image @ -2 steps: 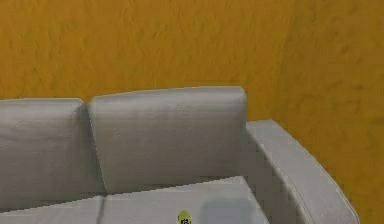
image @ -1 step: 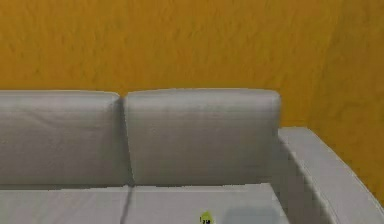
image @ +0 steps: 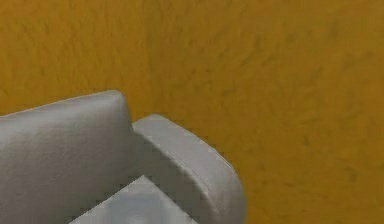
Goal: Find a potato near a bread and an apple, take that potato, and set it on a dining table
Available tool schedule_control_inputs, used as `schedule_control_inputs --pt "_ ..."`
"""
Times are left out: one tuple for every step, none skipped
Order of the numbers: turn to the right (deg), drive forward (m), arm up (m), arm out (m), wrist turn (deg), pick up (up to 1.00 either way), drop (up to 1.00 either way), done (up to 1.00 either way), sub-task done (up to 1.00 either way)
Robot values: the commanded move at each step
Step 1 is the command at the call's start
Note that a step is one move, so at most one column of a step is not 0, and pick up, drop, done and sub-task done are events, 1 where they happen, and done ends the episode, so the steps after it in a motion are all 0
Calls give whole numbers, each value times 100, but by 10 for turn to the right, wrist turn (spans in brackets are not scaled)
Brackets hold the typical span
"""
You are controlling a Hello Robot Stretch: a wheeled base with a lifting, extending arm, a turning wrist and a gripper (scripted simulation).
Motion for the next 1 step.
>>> schedule_control_inputs --pt "30 0 0 0 0 0 0 0 0"
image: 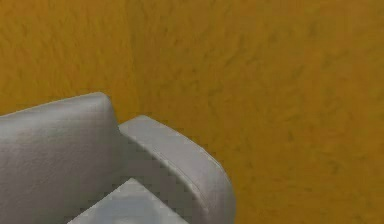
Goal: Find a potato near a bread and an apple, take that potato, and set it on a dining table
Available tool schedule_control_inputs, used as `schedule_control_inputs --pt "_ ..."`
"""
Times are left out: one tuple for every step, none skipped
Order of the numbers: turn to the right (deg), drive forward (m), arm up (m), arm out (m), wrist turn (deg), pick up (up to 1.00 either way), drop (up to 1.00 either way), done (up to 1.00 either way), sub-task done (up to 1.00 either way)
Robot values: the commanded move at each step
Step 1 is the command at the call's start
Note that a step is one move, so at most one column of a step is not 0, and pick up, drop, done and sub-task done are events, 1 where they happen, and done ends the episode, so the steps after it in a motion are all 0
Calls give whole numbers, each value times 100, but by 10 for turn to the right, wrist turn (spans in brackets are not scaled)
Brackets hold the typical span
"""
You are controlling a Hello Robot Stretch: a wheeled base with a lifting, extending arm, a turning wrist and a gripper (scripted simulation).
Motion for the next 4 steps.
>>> schedule_control_inputs --pt "0 0 0 44 0 0 0 0 0" --pt "0 0 0 0 450 0 0 0 0" --pt "0 0 0 0 450 0 0 0 0" --pt "0 0 0 0 450 0 0 0 0"
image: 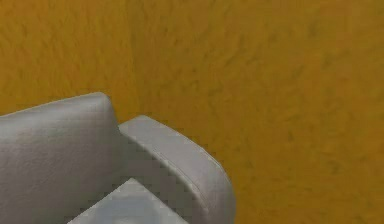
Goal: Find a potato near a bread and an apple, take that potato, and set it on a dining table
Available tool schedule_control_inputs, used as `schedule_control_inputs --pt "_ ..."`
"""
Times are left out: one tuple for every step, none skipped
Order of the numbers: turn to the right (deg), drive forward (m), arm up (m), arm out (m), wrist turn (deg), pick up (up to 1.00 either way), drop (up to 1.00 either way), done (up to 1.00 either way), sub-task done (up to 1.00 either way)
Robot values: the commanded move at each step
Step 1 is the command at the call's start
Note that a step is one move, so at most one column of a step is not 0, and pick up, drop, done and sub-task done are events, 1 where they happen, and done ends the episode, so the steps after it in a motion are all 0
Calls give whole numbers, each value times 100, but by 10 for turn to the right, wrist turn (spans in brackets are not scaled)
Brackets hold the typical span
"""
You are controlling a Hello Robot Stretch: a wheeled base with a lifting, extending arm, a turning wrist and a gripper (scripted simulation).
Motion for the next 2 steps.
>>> schedule_control_inputs --pt "0 0 0 0 150 0 0 0 0" --pt "0 0 -30 0 0 0 0 0 0"
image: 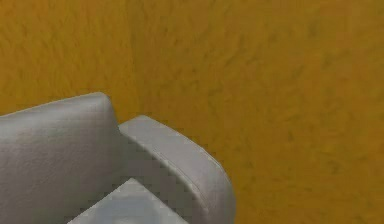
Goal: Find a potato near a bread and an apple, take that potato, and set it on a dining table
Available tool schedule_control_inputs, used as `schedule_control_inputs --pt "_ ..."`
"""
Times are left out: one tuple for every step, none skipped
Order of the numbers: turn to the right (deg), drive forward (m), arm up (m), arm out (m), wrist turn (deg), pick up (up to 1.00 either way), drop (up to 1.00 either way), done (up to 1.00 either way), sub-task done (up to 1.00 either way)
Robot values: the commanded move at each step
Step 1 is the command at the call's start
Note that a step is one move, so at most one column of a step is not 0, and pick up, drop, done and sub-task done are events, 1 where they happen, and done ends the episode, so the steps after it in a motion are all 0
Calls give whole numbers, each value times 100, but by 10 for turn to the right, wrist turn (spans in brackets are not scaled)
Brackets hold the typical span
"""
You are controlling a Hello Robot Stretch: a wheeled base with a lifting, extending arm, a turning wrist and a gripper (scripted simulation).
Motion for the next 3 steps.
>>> schedule_control_inputs --pt "0 0 0 0 0 0 100 0 0" --pt "0 0 0 -10 0 0 0 0 0" --pt "0 0 0 0 0 0 0 100 0"
